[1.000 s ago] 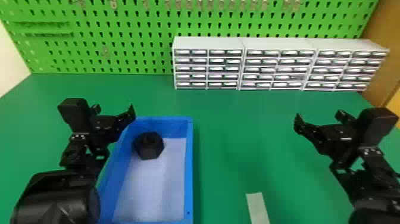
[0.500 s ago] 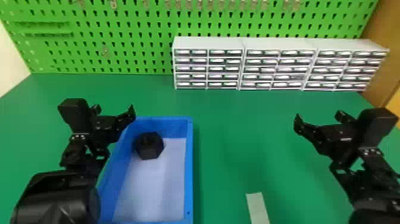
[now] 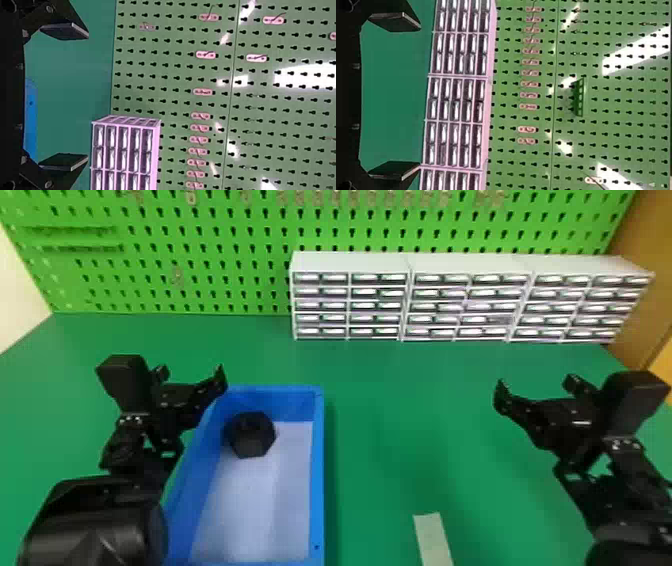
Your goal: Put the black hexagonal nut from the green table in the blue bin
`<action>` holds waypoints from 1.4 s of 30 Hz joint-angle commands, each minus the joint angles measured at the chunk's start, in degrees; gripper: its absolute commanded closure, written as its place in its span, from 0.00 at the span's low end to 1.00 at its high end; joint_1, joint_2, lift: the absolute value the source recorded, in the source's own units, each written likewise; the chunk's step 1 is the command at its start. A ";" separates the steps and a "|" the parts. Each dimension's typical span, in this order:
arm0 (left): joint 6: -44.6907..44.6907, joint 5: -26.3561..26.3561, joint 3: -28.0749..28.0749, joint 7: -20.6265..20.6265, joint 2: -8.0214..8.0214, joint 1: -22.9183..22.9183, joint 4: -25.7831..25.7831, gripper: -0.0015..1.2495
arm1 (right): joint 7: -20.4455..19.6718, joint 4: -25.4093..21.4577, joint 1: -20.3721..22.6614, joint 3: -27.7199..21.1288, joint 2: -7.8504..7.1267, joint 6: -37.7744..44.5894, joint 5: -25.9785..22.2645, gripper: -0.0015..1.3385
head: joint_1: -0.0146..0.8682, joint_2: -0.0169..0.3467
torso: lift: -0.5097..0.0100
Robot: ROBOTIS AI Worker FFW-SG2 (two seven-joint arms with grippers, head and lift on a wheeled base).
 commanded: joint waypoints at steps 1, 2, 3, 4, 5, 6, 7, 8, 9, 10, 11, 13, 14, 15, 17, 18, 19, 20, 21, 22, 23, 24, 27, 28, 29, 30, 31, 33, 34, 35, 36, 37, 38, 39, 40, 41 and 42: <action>0.02 0.00 0.04 0.00 -0.15 0.09 0.00 0.15 | 0.00 -0.02 0.20 -0.08 0.14 -0.09 0.01 0.06 | 0.79 0.19 | 0.79; 0.02 0.00 -0.05 0.00 -0.15 0.09 0.00 0.15 | 0.00 -0.02 0.20 -0.08 0.05 -0.09 0.01 0.06 | 0.79 0.19 | 0.79; 0.02 0.00 -0.05 0.00 -0.15 0.09 0.00 0.15 | 0.00 -0.02 0.20 -0.08 0.05 -0.09 0.01 0.06 | 0.79 0.19 | 0.79; 0.02 0.00 -0.05 0.00 -0.15 0.09 0.00 0.15 | 0.00 -0.02 0.20 -0.08 0.14 0.00 0.01 0.06 | 0.79 0.19 | 0.79; 0.02 0.00 -0.05 0.00 -0.15 0.09 0.00 0.15 | 0.00 -0.02 0.29 -0.08 0.05 0.00 0.01 0.06 | 0.79 0.19 | 0.79; 0.02 0.00 -0.05 0.00 -0.15 0.09 0.00 0.15 | 0.00 -0.02 0.29 -0.08 0.05 0.00 0.01 0.06 | 0.79 0.19 | 0.79; 0.02 0.00 -0.05 0.00 -0.15 0.00 0.00 0.15 | 0.00 -0.02 0.29 -0.08 0.05 0.00 0.01 0.06 | 0.79 0.19 | 0.79; 0.02 0.00 -0.14 0.00 -0.15 0.00 0.00 0.15 | 0.00 -0.02 0.38 -0.08 0.05 0.00 0.01 0.06 | 0.79 0.19 | 0.79; 0.02 0.00 -0.05 0.00 -0.15 0.00 0.00 0.15 | 0.00 -0.02 0.38 -0.08 0.05 0.09 0.01 0.06 | 0.79 0.19 | 0.79; 0.02 0.00 -0.14 0.00 -0.15 0.00 0.00 0.15 | 0.00 -0.02 0.47 -0.08 0.05 0.09 0.01 0.06 | 0.79 0.19 | 0.79; 0.02 0.00 -0.14 0.00 -0.15 0.00 0.00 0.15 | 0.00 -0.02 0.47 0.01 0.05 0.09 -0.08 0.06 | 0.79 0.19 | 0.79; 0.02 0.00 -0.05 0.00 -0.15 0.00 0.00 0.15 | 0.00 -0.02 0.47 0.01 0.05 0.18 -0.08 0.06 | 0.79 0.19 | 0.79; 0.02 0.00 -0.05 0.00 -0.15 0.00 0.00 0.15 | 0.00 -0.02 0.47 0.01 0.05 0.26 -0.08 0.06 | 0.79 0.19 | 0.79; 0.02 0.00 -0.05 0.00 -0.15 0.00 0.00 0.15 | 0.00 -0.02 0.55 0.01 0.05 0.35 -0.25 0.06 | 0.79 0.19 | 0.79; 0.02 0.00 -0.05 0.00 -0.15 0.00 0.00 0.15 | 0.00 -0.02 0.55 0.01 0.05 0.44 -0.25 0.06 | 0.79 0.19 | 0.79; 0.02 0.00 -0.05 0.00 -0.15 0.00 0.00 0.15 | 0.00 -0.02 0.55 0.01 0.05 0.44 -0.25 0.06 | 0.79 0.19 | 0.79; 0.02 0.00 -0.14 0.00 -0.15 0.00 0.00 0.15 | 0.00 -0.02 0.55 0.01 0.05 0.44 -0.34 0.06 | 0.79 0.19 | 0.79; 0.02 0.00 -0.14 0.00 -0.15 0.00 0.00 0.15 | 0.00 -0.02 0.55 0.01 0.05 0.35 -0.34 0.06 | 0.79 0.19 | 0.79; 0.02 0.00 -0.14 0.00 -0.15 0.00 0.00 0.15 | 0.00 -0.02 0.55 0.01 0.05 0.44 -0.34 0.06 | 0.79 0.19 | 0.79; 0.02 0.09 -0.23 0.00 -0.15 0.00 0.00 0.15 | 0.00 -0.02 0.55 0.01 0.05 0.44 -0.34 0.06 | 0.79 0.19 | 0.79; 0.02 0.00 -0.23 0.00 -0.15 0.00 0.00 0.15 | 0.00 -0.02 0.55 0.01 0.05 0.35 -0.34 0.06 | 0.79 0.19 | 0.79; 0.02 0.00 -0.23 0.00 -0.15 0.00 0.00 0.15 | 0.00 -0.02 0.55 0.01 0.05 0.44 -0.34 0.06 | 0.79 0.19 | 0.79; 0.02 0.00 -0.14 0.00 -0.15 0.00 0.00 0.15 | 0.00 -0.02 0.55 0.09 0.05 0.44 -0.34 0.06 | 0.79 0.19 | 0.79; 0.02 0.00 -0.14 0.00 -0.15 0.00 0.00 0.15 | 0.00 -0.02 0.55 0.18 0.05 0.44 -0.34 0.06 | 0.79 0.19 | 0.79; 0.02 0.00 -0.23 0.00 -0.15 0.00 0.00 0.15 | 0.00 -0.02 0.55 0.18 0.05 0.44 -0.34 0.06 | 0.79 0.19 | 0.79; 0.02 0.00 -0.23 0.00 -0.15 0.00 0.00 0.15 | 0.00 -0.02 0.55 0.09 0.05 0.44 -0.34 0.06 | 0.79 0.19 | 0.79; 0.02 0.00 -0.23 0.00 -0.15 0.00 0.00 0.15 | 0.00 -0.02 0.55 0.09 0.05 0.44 -0.34 0.06 | 0.79 0.19 | 0.79; 0.02 0.00 -0.23 0.00 -0.15 0.00 0.00 0.15 | 0.00 -0.02 0.55 0.09 0.05 0.44 -0.34 0.06 | 0.79 0.19 | 0.79; 0.02 0.00 -0.23 0.00 -0.15 0.00 0.00 0.15 | 0.00 -0.02 0.64 0.09 0.05 0.35 -0.34 0.06 | 0.79 0.19 | 0.79; 0.02 0.00 -0.23 0.00 -0.15 0.09 0.00 0.15 | 0.00 -0.02 0.64 0.09 0.05 0.35 -0.34 0.06 | 0.79 0.19 | 0.79; 0.02 0.09 -0.23 0.00 -0.15 0.09 0.00 0.15 | 0.00 -0.02 0.55 0.09 0.05 0.35 -0.34 0.06 | 0.79 0.19 | 0.79; 0.02 0.09 -0.23 0.00 -0.15 0.09 0.00 0.15 | 0.00 -0.02 0.55 0.09 0.05 0.35 -0.34 0.06 | 0.79 0.19 | 0.79; 0.02 0.09 -0.23 0.00 -0.15 0.09 0.00 0.15 | 0.00 -0.02 0.64 0.01 0.05 0.35 -0.25 0.06 | 0.79 0.19 | 0.79; 0.02 0.09 -0.23 0.00 -0.15 0.09 0.00 0.15 | 0.00 -0.02 0.64 0.01 0.14 0.44 -0.25 0.06 | 0.79 0.19 | 0.79; 0.02 0.18 -0.23 0.00 -0.15 0.09 0.00 0.15 | 0.00 -0.02 0.64 -0.08 0.14 0.35 -0.17 0.06 | 0.79 0.19 | 0.79; 0.02 0.18 -0.31 0.00 -0.15 0.09 0.00 0.15 | 0.00 -0.02 0.64 -0.08 0.14 0.35 -0.17 0.06 | 0.79 0.19 | 0.79; 0.02 0.18 -0.31 0.00 -0.15 0.17 0.00 0.15 | 0.00 -0.02 0.64 -0.08 0.14 0.35 -0.25 0.06 | 0.79 0.19 | 0.79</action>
